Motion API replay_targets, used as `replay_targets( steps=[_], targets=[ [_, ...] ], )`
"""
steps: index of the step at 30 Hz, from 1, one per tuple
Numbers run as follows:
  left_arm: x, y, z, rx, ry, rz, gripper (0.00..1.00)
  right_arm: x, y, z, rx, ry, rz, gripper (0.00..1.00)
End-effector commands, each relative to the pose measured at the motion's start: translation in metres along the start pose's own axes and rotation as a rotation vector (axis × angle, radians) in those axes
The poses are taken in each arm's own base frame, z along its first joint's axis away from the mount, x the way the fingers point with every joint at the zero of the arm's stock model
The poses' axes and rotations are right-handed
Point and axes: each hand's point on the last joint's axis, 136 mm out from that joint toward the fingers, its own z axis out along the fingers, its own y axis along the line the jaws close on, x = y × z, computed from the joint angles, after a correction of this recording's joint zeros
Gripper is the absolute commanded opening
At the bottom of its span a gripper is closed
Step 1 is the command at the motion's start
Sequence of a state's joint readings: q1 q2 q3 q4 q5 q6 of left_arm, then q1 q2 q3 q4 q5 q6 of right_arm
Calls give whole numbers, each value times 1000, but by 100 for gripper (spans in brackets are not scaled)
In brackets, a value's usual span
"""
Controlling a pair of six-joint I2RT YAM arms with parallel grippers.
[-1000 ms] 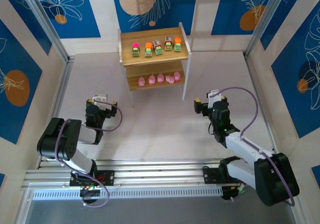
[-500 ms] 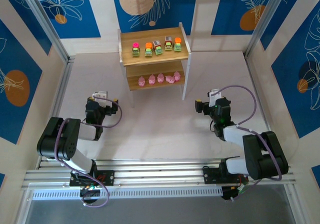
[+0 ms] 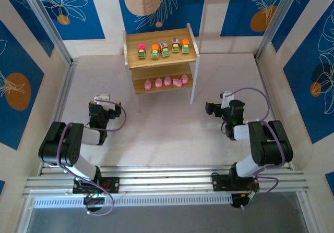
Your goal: Place and organize the plastic toys onto the shelf
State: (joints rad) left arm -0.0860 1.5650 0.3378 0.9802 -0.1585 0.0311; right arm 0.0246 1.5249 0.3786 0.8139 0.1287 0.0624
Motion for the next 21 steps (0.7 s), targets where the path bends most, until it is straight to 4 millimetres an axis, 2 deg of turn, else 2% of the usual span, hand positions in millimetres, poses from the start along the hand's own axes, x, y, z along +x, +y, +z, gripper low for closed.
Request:
replay_targets(
  steps=[1, 17, 21],
  targets=[
    [-7, 5, 3, -11, -13, -17, 100, -17, 3, 3, -33, -36, 28, 99],
    [-7, 5, 3, -10, -12, -16, 100, -17, 1, 3, -43, -30, 42, 99],
    [-7, -4, 5, 39, -6, 4, 100, -17, 1, 3, -44, -30, 42, 99]
  ],
)
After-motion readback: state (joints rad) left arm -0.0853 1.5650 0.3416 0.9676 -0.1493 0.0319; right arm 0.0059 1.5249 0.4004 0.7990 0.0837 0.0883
